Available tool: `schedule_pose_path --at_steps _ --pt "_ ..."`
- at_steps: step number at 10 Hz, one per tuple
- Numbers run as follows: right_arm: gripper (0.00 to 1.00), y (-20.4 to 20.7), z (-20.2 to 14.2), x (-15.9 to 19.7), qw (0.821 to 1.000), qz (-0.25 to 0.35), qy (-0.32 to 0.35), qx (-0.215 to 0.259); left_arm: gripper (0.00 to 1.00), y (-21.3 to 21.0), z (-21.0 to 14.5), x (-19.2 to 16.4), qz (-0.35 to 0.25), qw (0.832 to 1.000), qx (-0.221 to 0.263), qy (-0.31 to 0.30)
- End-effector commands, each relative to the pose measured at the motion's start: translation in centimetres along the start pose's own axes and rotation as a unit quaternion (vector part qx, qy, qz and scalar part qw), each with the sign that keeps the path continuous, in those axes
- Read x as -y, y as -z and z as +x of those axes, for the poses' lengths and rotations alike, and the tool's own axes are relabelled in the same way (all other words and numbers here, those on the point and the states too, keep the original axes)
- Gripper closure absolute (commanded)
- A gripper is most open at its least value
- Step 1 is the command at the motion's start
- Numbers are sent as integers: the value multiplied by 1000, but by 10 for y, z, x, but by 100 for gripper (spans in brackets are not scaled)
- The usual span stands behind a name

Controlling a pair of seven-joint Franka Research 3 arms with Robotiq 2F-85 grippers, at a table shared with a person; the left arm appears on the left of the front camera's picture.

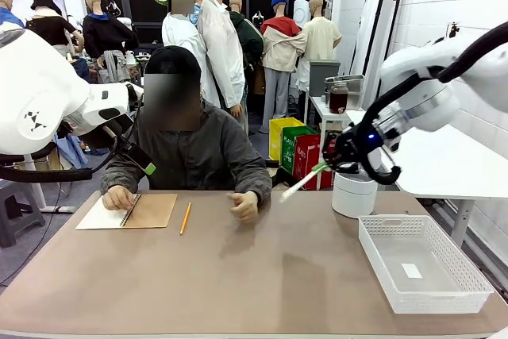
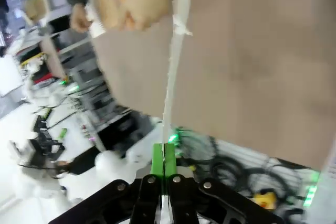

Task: Sort the paper based on its condition.
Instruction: If a person hands you a paper, place it in the Organizing basket , and if it's crumpled, put it in the Trash can.

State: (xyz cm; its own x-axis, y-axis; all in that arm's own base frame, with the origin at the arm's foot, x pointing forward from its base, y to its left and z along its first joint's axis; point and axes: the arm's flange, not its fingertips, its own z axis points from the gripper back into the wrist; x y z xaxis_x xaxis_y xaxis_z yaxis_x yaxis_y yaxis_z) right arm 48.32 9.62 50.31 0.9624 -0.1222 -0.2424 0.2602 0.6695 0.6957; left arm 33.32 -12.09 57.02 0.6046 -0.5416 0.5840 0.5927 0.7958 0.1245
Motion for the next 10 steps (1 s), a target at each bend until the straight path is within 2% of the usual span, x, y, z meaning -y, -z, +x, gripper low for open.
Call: schedule_pose_path --at_steps 1,4,5,6,10 --pt "100 -16 -22 26 996 -54 -38 54 0 0 0 -1 0 1000 0 0" --pt "100 -52 -44 66 991 -106 1 79 0 0 0 -1 0 1000 0 0" --pt "100 -58 -42 72 992 -91 25 89 0 0 0 -1 0 1000 0 0" --pt "100 -53 -37 56 993 -95 -20 64 0 0 0 -1 0 1000 0 0" --pt "100 -56 -41 61 993 -98 -13 68 0 0 0 -1 0 1000 0 0"
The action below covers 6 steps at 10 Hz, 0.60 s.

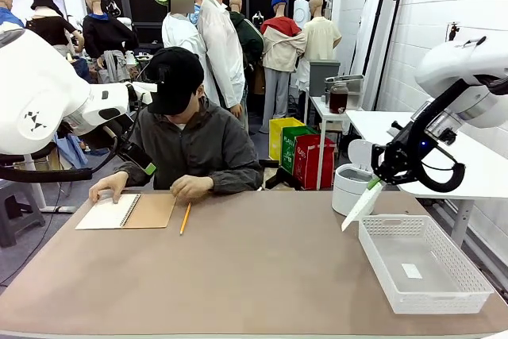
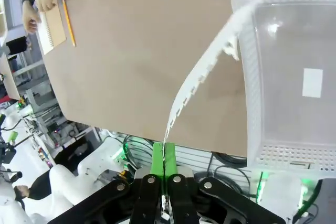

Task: Sort the paper based on its condition.
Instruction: If a person hands you a paper, place it in the Organizing basket , and if it's crumpled, put it in the Trash can.

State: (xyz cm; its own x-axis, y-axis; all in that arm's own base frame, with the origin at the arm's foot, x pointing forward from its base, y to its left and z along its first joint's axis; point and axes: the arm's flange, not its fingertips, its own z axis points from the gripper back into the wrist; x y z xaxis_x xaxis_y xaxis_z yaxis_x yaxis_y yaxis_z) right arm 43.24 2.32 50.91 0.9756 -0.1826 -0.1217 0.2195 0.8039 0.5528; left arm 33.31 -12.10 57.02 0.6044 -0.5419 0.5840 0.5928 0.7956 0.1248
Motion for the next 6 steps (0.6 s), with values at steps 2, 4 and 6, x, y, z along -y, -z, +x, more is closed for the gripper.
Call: schedule_pose_path --at_steps 2,4,6 --pt "100 -6 -12 24 997 -56 -49 -21 0 0 0 -1 0 1000 0 0" --pt "100 -9 -22 45 991 -110 -71 -40 0 0 0 -1 0 1000 0 0" --pt "100 -1 -20 55 985 -144 -74 -54 0 0 0 -1 0 1000 0 0"
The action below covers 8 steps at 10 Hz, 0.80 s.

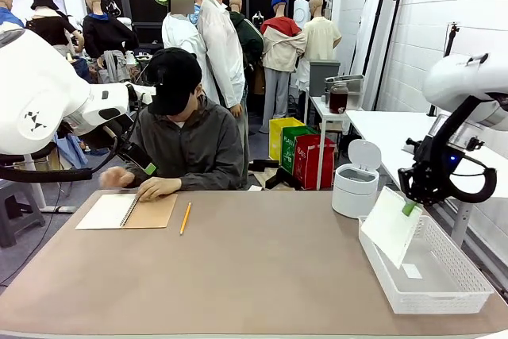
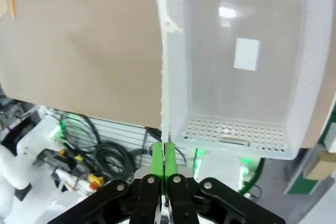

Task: Sort the paper based on its condition.
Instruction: If a person hands you a paper, place it in the Organizing basket , and if it's crumpled, put it in the Trash can.

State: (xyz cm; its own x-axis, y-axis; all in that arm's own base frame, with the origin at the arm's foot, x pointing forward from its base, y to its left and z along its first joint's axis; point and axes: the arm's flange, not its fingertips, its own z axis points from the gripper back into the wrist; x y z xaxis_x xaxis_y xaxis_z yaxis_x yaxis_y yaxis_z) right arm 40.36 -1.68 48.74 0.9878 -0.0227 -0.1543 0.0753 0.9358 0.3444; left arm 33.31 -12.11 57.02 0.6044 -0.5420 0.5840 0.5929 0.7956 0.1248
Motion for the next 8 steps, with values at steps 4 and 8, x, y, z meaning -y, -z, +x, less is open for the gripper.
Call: schedule_pose_path --at_steps 4,8 --pt "100 35 15 16 999 -40 1 9 0 0 -1 -1 0 1000 0 0" --pt "100 46 12 40 993 -49 69 79 0 0 -1 -1 0 1000 0 0"
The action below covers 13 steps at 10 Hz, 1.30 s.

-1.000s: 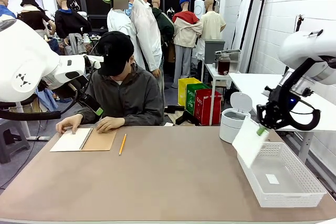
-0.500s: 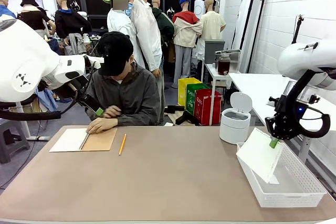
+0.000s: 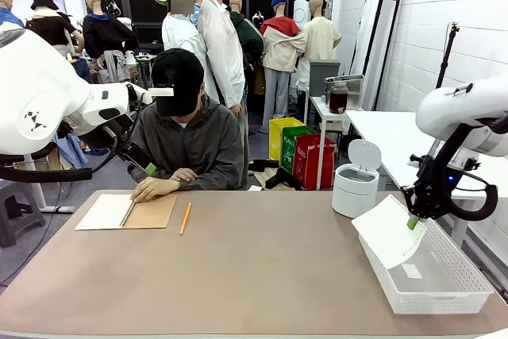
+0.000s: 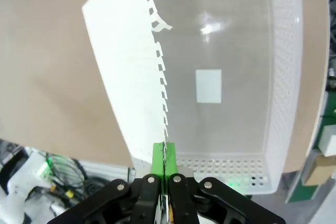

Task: Sort the paper based on its condition.
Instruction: If a person hands you a paper, place it in the Organizing basket , and if it's crumpled, put it in the Trash can.

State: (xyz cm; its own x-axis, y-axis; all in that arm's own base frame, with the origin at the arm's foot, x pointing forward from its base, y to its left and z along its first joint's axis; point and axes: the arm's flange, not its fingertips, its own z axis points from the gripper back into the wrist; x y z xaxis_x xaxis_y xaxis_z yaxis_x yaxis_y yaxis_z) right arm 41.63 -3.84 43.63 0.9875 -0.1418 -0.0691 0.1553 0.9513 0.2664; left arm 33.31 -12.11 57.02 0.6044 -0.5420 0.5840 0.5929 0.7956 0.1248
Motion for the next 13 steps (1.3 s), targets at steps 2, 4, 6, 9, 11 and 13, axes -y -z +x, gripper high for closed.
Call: schedule_pose_path --at_steps 2,4,6,9,11,13 --pt "100 12 -12 13 998 -22 48 33 0 0 0 -1 0 1000 0 0" --pt "100 20 -13 18 998 -24 56 24 0 0 0 -1 0 1000 0 0" --pt "100 27 -13 25 997 -29 64 16 0 0 0 -1 0 1000 0 0" --pt "100 40 -5 36 997 -37 68 -6 0 0 0 -1 0 1000 0 0" --pt "100 42 2 40 997 -38 67 -4 0 0 0 -1 0 1000 0 0" --pt "100 52 9 40 996 -45 78 -4 0 0 0 -1 0 1000 0 0"
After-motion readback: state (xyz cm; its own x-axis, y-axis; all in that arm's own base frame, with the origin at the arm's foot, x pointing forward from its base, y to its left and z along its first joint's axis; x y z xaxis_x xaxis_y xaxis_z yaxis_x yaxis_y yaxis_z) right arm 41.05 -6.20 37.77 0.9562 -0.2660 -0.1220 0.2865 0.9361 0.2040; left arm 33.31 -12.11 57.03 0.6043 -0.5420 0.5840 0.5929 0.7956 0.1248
